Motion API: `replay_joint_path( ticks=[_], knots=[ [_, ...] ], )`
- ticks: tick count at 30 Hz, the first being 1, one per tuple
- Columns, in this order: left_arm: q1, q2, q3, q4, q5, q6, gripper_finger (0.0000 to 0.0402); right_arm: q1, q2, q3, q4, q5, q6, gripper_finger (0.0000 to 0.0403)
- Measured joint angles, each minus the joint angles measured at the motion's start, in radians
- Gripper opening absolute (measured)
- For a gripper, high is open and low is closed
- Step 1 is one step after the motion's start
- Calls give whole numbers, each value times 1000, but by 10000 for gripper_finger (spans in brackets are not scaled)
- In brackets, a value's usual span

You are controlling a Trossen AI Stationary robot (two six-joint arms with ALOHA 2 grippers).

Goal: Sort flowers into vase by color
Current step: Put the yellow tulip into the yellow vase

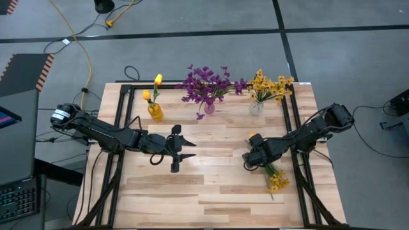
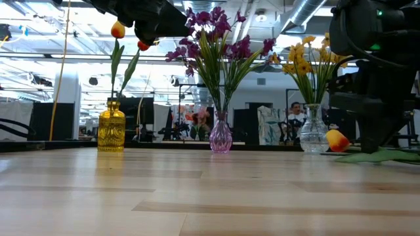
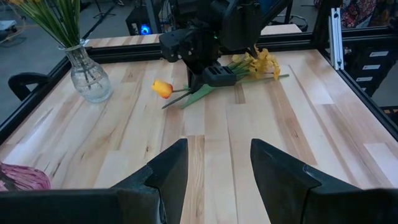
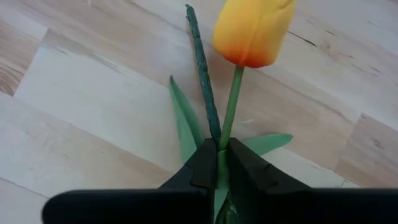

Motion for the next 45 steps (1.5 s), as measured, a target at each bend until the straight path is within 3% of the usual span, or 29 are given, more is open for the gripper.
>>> replay_joint_path(
  ticks=[13,21,26,34,45],
  knots=[
    [0,0,0,0,2,-9,163,0,0,4,-3,0,-67,39],
    [0,0,0,0,6,-33,163,10,0,106,2,2,-365,34],
    [-2,37,2,33,0,-69,163,8,0,153,44,9,-466,34],
    [-4,253,1,280,-22,-95,163,8,0,156,242,20,-589,35],
    [12,544,14,755,-38,-279,163,6,0,156,412,167,-597,36]
  ],
)
